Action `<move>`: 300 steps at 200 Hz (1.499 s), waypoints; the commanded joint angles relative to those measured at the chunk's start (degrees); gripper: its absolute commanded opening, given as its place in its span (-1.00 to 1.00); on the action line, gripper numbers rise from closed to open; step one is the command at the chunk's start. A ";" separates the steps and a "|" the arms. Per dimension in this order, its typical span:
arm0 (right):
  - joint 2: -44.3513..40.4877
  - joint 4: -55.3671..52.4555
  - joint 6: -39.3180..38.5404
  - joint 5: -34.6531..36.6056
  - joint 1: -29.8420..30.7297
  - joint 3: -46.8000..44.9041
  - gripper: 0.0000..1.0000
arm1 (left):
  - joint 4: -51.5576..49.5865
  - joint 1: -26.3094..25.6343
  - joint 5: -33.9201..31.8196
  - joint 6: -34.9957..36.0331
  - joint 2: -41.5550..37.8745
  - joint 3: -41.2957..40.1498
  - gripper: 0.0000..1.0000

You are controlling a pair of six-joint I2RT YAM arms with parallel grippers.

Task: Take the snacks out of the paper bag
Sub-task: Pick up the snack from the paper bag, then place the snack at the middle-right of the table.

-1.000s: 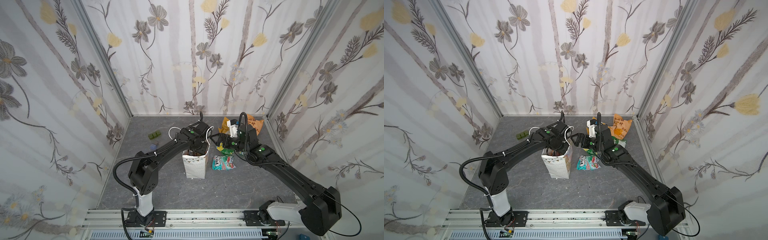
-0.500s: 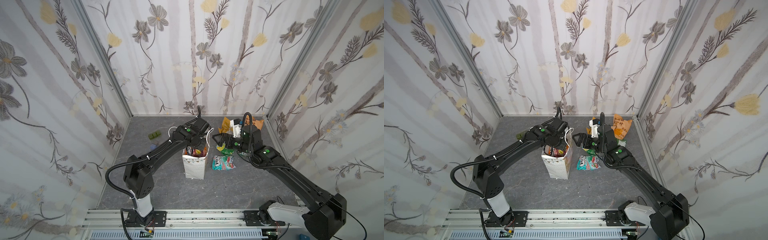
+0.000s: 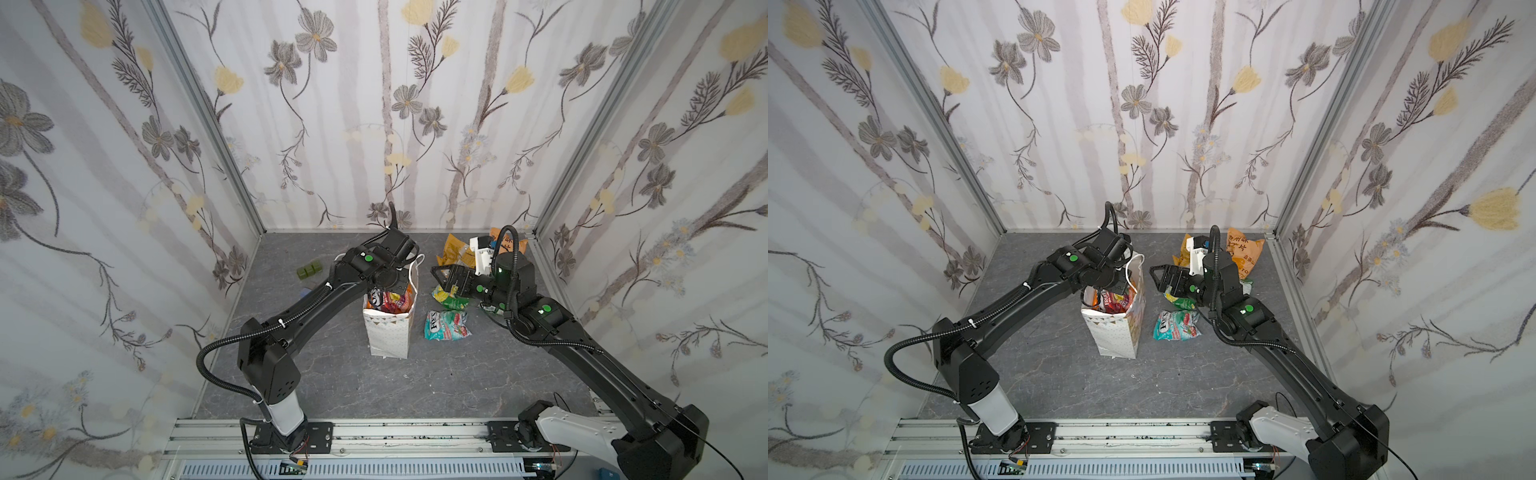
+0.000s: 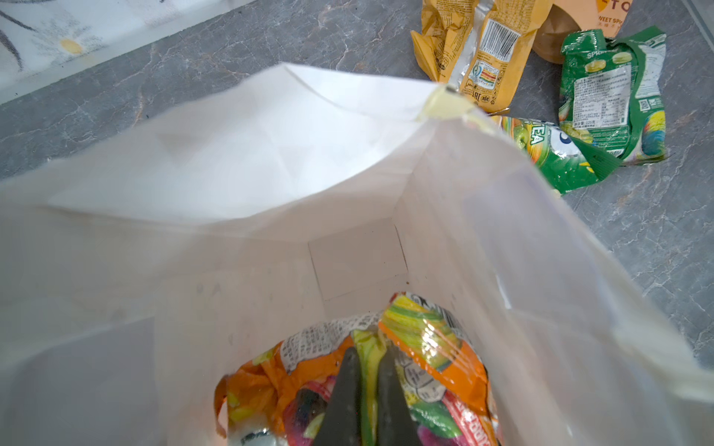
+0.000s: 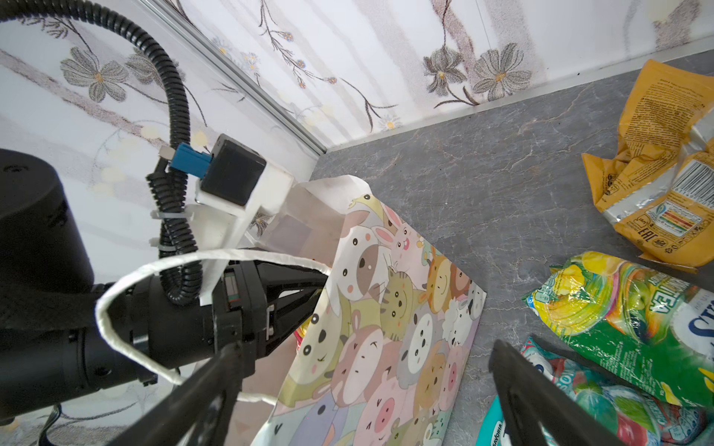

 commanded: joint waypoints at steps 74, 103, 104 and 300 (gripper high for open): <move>-3.32 2.65 0.11 3.48 0.04 0.35 0.99 | -1.21 0.00 -3.69 1.03 -3.30 4.15 -1.00; -5.04 3.05 0.15 4.60 -0.01 0.55 0.99 | -1.87 0.00 -4.86 1.76 -4.03 5.91 -1.00; -5.10 3.10 0.18 4.61 0.01 0.58 0.99 | -1.92 0.00 -4.89 1.79 -4.01 5.99 -1.00; -10.49 11.35 -1.83 0.13 0.12 4.95 0.99 | -5.66 -1.25 -3.12 9.03 0.71 36.86 -1.00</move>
